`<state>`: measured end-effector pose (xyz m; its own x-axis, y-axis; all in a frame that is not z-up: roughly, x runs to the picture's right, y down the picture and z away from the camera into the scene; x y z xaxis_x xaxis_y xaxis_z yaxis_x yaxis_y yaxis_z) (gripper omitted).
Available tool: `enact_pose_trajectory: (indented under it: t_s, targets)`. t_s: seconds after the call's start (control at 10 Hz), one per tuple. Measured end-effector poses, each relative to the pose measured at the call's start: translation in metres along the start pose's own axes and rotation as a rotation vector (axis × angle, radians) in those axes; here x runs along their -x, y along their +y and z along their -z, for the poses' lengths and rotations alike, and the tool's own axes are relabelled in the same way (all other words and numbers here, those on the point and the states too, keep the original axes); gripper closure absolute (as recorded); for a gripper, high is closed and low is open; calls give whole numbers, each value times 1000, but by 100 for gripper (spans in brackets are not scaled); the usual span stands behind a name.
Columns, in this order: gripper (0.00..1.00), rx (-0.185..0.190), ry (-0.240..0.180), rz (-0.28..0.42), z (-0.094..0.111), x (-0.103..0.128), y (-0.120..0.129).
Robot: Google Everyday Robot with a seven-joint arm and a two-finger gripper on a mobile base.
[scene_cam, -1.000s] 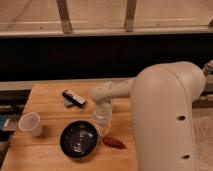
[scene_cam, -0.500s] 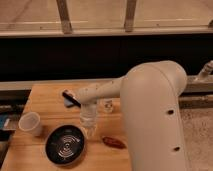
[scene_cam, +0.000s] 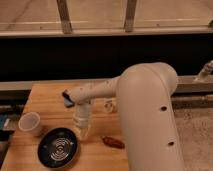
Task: Push the ceramic bowl across the table
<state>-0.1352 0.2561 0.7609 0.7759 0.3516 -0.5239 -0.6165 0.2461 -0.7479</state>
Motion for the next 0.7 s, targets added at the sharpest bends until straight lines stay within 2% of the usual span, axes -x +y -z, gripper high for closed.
enact_pose_trajectory:
  t_s: [0.4,0.6,0.7]
  targets:
    - [100,60,0,80,-6,13,27]
    - [100,66,-1,94,-7,15,33]
    - [100,51,-13,93,-5,16,35]
